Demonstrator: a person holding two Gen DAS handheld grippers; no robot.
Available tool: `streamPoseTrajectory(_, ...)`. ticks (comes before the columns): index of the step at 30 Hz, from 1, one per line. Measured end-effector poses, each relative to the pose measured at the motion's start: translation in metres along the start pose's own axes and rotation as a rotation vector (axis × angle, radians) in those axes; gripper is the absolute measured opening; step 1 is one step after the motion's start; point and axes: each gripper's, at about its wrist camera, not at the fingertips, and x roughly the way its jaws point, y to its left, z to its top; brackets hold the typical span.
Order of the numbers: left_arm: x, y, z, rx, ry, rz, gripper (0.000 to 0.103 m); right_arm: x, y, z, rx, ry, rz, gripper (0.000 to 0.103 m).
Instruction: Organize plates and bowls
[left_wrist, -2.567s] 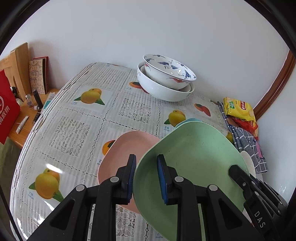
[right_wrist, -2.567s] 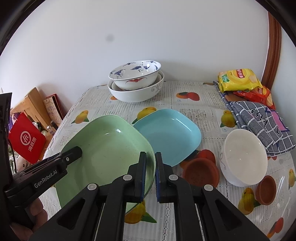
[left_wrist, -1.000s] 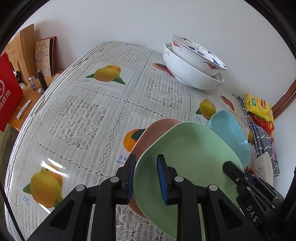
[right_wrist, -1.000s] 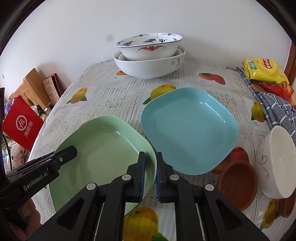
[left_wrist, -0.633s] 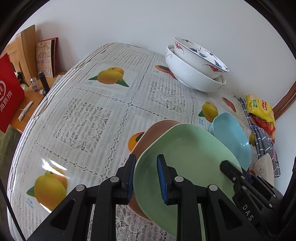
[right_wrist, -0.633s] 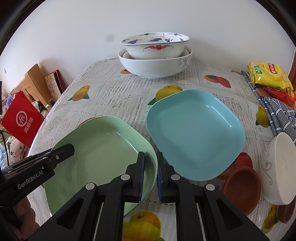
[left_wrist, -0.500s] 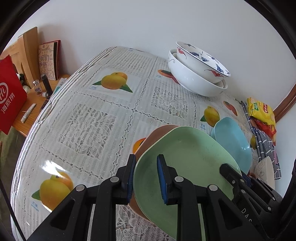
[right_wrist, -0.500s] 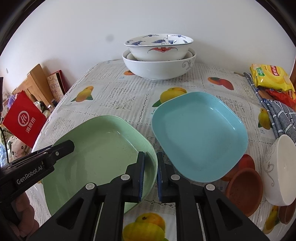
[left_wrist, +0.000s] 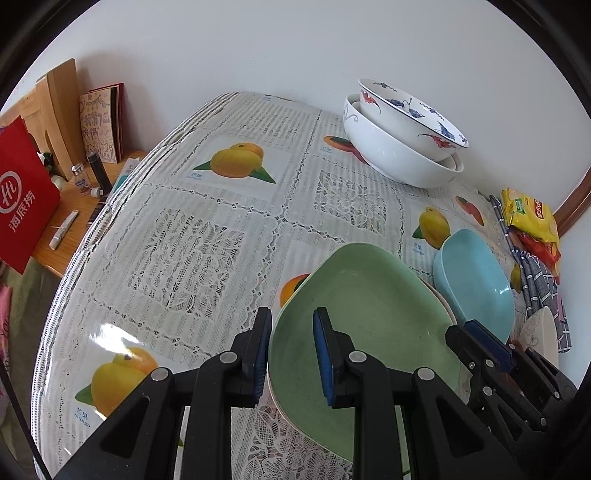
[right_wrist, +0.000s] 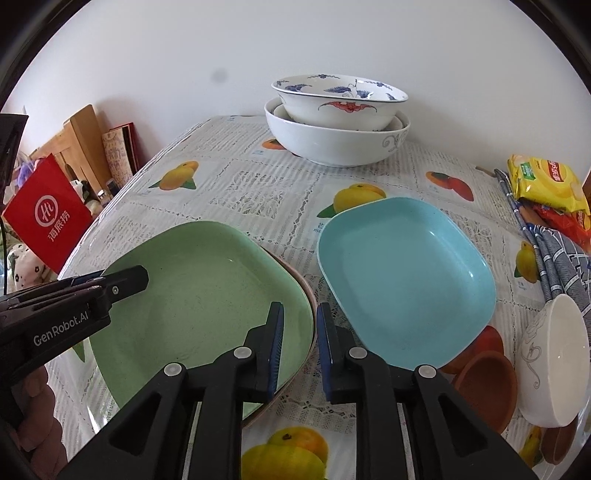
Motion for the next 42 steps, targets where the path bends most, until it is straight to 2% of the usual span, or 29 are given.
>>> streamPoseTrajectory(3, -0.001, -0.002, -0.002, 0.021, 0.015, 0.012, 0.023, -0.006, -0.002, 0.0, 0.003, -0.011, -0.003, 0.027)
streamPoseTrajectory(5, -0.002, -0.003, -0.005, 0.031, 0.021, 0.02, 0.027, -0.011, -0.004, -0.002, 0.005, -0.016, -0.001, 0.028)
streamPoseTrajectory(7, -0.007, -0.001, -0.007, 0.024, 0.017, 0.029, 0.043, -0.016, -0.006, -0.005, 0.013, -0.019, -0.004, 0.031)
streamPoseTrajectory(8, -0.01, -0.001, -0.008, 0.021, 0.005, 0.028, 0.057, -0.018, -0.007, -0.006, 0.019, -0.019, -0.001, 0.033)
streamPoseTrajectory(9, -0.014, -0.001, -0.008, 0.022, -0.008, 0.026, 0.061, -0.02, -0.009, -0.007, 0.025, -0.023, 0.002, 0.036)
streamPoseTrajectory(14, -0.033, -0.003, -0.008, 0.019, -0.037, 0.021, 0.061, -0.037, -0.021, -0.012, 0.056, -0.045, 0.0, 0.046)
streamPoseTrajectory(19, -0.05, -0.019, -0.011, 0.047, -0.078, 0.014, 0.061, -0.062, -0.042, -0.019, 0.101, -0.111, -0.032, 0.058)
streamPoseTrajectory(21, -0.056, -0.029, -0.013, 0.064, -0.096, -0.001, 0.061, -0.069, -0.053, -0.021, 0.122, -0.114, -0.034, 0.058)
streamPoseTrajectory(26, -0.061, -0.057, -0.016, 0.099, -0.106, -0.05, 0.061, -0.085, -0.081, -0.028, 0.177, -0.132, -0.101, 0.058)
streamPoseTrajectory(30, -0.061, -0.077, -0.016, 0.134, -0.118, -0.065, 0.061, -0.092, -0.101, -0.032, 0.215, -0.13, -0.187, 0.058)
streamPoseTrajectory(32, -0.06, -0.087, -0.014, 0.154, -0.124, -0.07, 0.061, -0.093, -0.111, -0.032, 0.237, -0.118, -0.166, 0.058)
streamPoseTrajectory(35, -0.059, -0.098, -0.011, 0.179, -0.128, -0.072, 0.061, -0.092, -0.116, -0.03, 0.23, -0.11, -0.181, 0.058)
streamPoseTrajectory(37, -0.057, -0.104, -0.008, 0.194, -0.126, -0.092, 0.061, -0.092, -0.117, -0.029, 0.222, -0.111, -0.198, 0.064)
streamPoseTrajectory(42, -0.047, -0.116, 0.002, 0.217, -0.101, -0.112, 0.061, -0.079, -0.125, -0.021, 0.241, -0.069, -0.154, 0.067)
